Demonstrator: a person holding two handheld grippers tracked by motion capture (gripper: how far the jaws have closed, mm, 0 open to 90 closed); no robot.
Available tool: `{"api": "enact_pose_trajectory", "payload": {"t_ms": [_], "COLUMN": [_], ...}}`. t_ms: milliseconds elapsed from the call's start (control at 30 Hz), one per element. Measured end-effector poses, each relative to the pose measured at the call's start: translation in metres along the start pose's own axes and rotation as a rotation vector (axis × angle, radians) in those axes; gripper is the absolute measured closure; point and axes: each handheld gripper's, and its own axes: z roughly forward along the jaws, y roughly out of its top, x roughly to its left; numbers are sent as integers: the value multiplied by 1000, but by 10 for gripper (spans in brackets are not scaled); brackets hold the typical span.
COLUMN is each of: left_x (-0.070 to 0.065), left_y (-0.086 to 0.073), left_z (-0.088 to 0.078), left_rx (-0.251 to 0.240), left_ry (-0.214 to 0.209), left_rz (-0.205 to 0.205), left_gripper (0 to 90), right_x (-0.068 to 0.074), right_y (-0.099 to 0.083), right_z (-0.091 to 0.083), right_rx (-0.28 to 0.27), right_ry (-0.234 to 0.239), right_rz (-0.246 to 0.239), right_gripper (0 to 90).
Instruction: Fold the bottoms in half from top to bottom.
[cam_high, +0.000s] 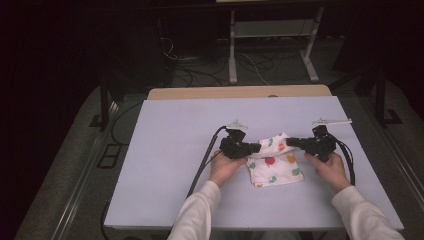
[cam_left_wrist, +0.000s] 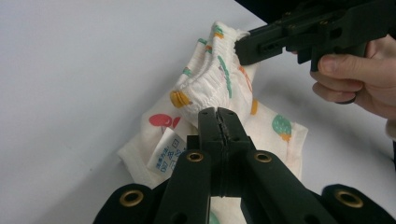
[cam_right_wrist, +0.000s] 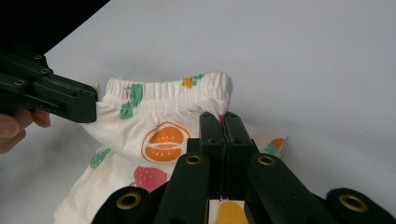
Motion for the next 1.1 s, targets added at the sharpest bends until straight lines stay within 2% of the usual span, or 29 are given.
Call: {"api": "enact_pose_trajectory", "payload": {"t_ms": [167, 433, 767, 933, 1100], "left_x": [0, -5, -9, -11, -14], "left_y": [-4, -6, -12, -17, -24], "left_z": [0, 1, 1, 2, 5], "left_rx": [6, 22, 30, 49, 55], "left_ry": [-4, -19, -29, -40, -63], "left_rz": [-3, 21, 26, 33, 58], "left_gripper": [893, 893, 893, 893, 893], "right_x": [2, 2, 4, 7, 10], "right_y": [-5, -12, -18, -21, -25], "right_z": [-2, -3, -7, -9, -13], "right_rx": [15, 33, 49, 65, 71], "right_ry": [-1, 2, 8, 7, 1], "right_rz": [-11, -7, -9, -13, 5], "right_gripper": [876, 876, 875, 874, 862]}}
